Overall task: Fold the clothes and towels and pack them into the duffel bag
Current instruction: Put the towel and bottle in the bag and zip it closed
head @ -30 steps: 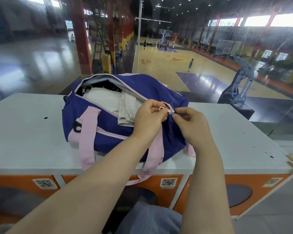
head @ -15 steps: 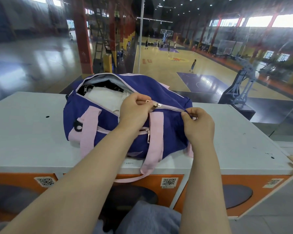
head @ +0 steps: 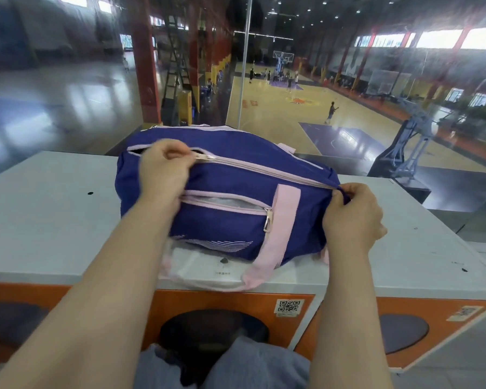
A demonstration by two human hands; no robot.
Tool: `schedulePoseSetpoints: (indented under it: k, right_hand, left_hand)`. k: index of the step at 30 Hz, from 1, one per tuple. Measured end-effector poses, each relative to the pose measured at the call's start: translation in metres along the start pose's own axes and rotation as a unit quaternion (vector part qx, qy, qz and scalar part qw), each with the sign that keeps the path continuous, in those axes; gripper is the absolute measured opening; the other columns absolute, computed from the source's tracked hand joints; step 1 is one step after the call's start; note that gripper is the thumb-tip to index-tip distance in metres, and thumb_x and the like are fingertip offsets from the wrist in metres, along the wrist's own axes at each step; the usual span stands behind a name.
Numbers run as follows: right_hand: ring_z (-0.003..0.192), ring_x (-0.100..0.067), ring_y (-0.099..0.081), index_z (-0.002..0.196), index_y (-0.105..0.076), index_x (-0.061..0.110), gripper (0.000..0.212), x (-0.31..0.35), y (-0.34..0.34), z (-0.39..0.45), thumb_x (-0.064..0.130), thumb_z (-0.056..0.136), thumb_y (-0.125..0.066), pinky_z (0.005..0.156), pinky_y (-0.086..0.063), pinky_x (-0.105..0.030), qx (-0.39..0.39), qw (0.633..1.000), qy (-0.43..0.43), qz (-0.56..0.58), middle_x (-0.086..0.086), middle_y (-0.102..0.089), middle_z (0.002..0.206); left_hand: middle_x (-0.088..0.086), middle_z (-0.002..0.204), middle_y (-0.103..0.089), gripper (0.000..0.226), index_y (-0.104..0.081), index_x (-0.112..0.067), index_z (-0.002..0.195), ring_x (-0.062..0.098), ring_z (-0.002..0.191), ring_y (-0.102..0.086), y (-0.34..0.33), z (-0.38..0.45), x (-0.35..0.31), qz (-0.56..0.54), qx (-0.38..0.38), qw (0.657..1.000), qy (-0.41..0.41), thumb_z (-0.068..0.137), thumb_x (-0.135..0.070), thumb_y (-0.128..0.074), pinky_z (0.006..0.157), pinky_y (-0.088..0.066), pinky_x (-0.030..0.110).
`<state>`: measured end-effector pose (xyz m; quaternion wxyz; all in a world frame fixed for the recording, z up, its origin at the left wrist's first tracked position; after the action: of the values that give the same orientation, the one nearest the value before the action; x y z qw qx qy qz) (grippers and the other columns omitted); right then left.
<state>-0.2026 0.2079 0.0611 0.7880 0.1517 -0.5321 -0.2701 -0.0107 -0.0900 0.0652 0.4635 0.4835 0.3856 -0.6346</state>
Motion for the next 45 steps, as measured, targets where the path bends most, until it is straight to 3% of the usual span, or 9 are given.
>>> schedulePoseSetpoints:
  k: [3,7,10,13,20,34,39,42,45]
  right_hand:
    - [0.109,-0.031,-0.051,0.112,-0.061,0.018,0.024,0.001,0.007,-0.001,0.010,0.094,-0.048,0.093,-0.032,-0.042,-0.038,0.999,-0.003,-0.025,-0.005,-0.062,0.116]
    - [0.119,-0.029,-0.045,0.121,-0.058,0.020,0.041,0.061,0.000,-0.025,0.004,0.084,-0.050,0.098,-0.031,-0.042,-0.063,0.991,0.113,-0.016,-0.004,-0.056,0.126]
    - [0.121,-0.023,-0.049,0.125,-0.059,0.022,0.042,0.121,-0.027,-0.060,0.008,0.086,-0.054,0.106,-0.035,-0.044,0.024,0.960,0.278,0.029,0.001,-0.058,0.130]
    - [0.135,-0.016,-0.040,0.136,-0.050,0.027,0.042,0.140,-0.075,-0.091,0.018,0.096,-0.052,0.120,-0.016,-0.043,0.160,0.920,0.356,-0.024,0.005,-0.048,0.143]
    - [0.118,-0.011,-0.051,0.118,-0.062,0.032,0.025,0.110,-0.103,-0.084,0.031,0.094,-0.056,0.118,-0.014,-0.035,0.157,0.936,0.313,-0.043,0.013,-0.060,0.125]
    - [0.119,-0.013,-0.053,0.121,-0.061,0.028,0.026,0.101,-0.107,-0.086,0.027,0.096,-0.053,0.120,-0.018,-0.037,0.162,0.937,0.307,-0.027,0.009,-0.061,0.127]
    - [0.124,-0.012,-0.049,0.128,-0.057,0.025,0.035,0.102,-0.096,-0.088,0.012,0.097,-0.048,0.118,-0.023,-0.032,0.217,0.928,0.303,0.020,0.008,-0.056,0.134]
    - [0.122,-0.012,-0.049,0.128,-0.057,0.022,0.042,0.095,-0.073,-0.077,0.001,0.093,-0.047,0.103,-0.031,-0.016,0.229,0.939,0.249,0.069,0.006,-0.054,0.134]
    - [0.121,-0.014,-0.050,0.124,-0.058,0.023,0.049,0.087,-0.052,-0.065,-0.008,0.088,-0.048,0.100,-0.038,-0.020,0.211,0.948,0.228,0.065,0.005,-0.054,0.133]
  left_hand:
    - [-0.006,0.080,-0.064,0.025,-0.058,-0.030,0.069,0.014,0.077,-0.061,0.053,0.012,0.009,0.061,-0.105,0.992,-0.029,0.081,-0.009,-0.064,0.074,-0.050,0.021]
    - [-0.014,0.075,-0.057,0.014,-0.057,-0.027,0.081,0.009,0.079,-0.056,0.049,0.010,0.007,0.125,-0.105,0.983,-0.084,0.084,-0.014,-0.061,0.075,-0.043,0.019]
    - [-0.016,0.077,-0.054,0.011,-0.057,-0.023,0.093,0.003,0.074,-0.053,0.050,0.014,0.009,0.108,-0.114,0.985,-0.074,0.087,-0.015,-0.060,0.067,-0.039,0.007]
    - [-0.011,0.081,-0.058,0.011,-0.057,-0.022,0.094,0.000,0.073,-0.054,0.056,0.015,0.018,0.074,-0.118,0.989,-0.048,0.088,-0.013,-0.057,0.069,-0.042,0.007]
    - [-0.009,0.081,-0.060,0.011,-0.059,-0.024,0.092,0.005,0.076,-0.057,0.060,0.019,0.027,0.045,-0.111,0.992,-0.032,0.088,-0.014,-0.061,0.072,-0.044,0.013]
    - [0.000,0.094,-0.061,0.010,-0.058,-0.020,0.094,0.017,0.085,-0.056,0.113,0.054,0.051,0.070,-0.099,0.992,0.044,0.088,-0.012,-0.056,0.078,-0.047,0.032]
    - [0.003,0.117,-0.059,0.013,-0.060,-0.023,0.101,0.022,0.106,-0.055,0.114,0.041,0.033,0.202,-0.102,0.972,-0.057,0.091,-0.020,-0.053,0.093,-0.046,0.037]
    - [0.004,0.112,-0.061,0.016,-0.062,-0.017,0.103,0.021,0.104,-0.054,0.089,0.020,0.003,0.227,-0.071,0.960,-0.146,0.090,-0.014,-0.054,0.091,-0.045,0.033]
    - [-0.003,0.103,-0.059,0.014,-0.061,-0.019,0.101,0.012,0.096,-0.053,0.042,-0.011,-0.027,0.244,0.014,0.946,-0.212,0.090,-0.011,-0.056,0.084,-0.041,0.023]
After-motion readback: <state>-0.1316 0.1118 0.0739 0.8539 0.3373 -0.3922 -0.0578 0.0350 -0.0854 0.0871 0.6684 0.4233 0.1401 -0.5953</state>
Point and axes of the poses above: each hand's wrist, its own z-axis towards the middle knuckle, its own y-axis out of the back of the hand, x = y × z, the point moved 8 cm from there along z, towards the middle knuckle
